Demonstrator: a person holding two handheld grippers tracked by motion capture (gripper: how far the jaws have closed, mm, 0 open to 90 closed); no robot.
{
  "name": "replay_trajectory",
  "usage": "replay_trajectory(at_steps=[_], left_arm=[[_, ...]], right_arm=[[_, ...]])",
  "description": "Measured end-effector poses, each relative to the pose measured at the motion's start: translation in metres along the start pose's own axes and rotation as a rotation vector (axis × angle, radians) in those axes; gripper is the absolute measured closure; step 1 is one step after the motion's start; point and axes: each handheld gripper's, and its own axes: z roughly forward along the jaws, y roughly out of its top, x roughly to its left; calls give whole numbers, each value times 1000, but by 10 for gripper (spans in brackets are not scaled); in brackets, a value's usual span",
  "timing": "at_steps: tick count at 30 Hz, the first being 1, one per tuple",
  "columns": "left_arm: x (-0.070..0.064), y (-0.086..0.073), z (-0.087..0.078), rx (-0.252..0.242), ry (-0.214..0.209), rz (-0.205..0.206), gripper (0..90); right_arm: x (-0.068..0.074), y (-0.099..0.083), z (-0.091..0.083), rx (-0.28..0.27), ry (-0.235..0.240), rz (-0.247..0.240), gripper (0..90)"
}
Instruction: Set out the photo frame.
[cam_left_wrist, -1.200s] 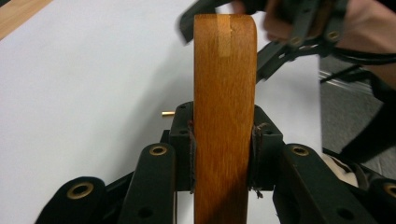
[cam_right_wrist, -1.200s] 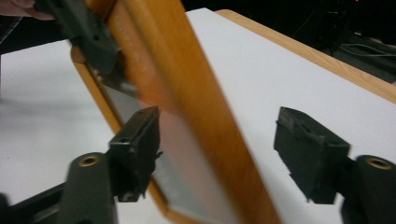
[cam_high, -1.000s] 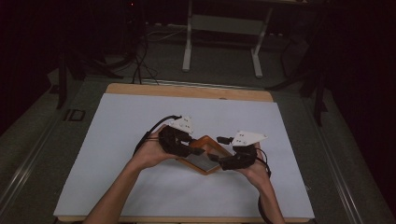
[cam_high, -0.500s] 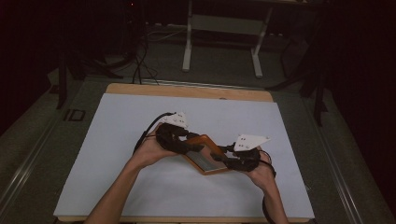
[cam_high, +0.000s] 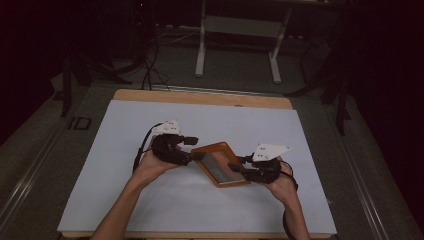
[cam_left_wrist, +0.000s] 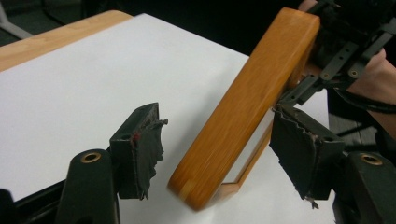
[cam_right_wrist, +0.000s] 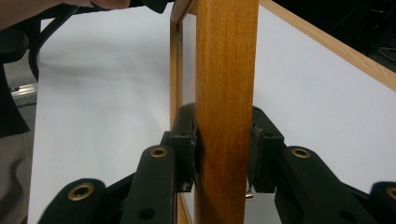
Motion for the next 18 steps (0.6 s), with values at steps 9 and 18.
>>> replay_trajectory(at_steps=[9,18], left_arm=[[4,-31,10,-29,33,-73,276],[-7,-37,30,-65,-11,-61,260]], right_arm=[[-4,-4,-3,-7,3,19,679],[-2,-4,-3,-6,6,-1,680]])
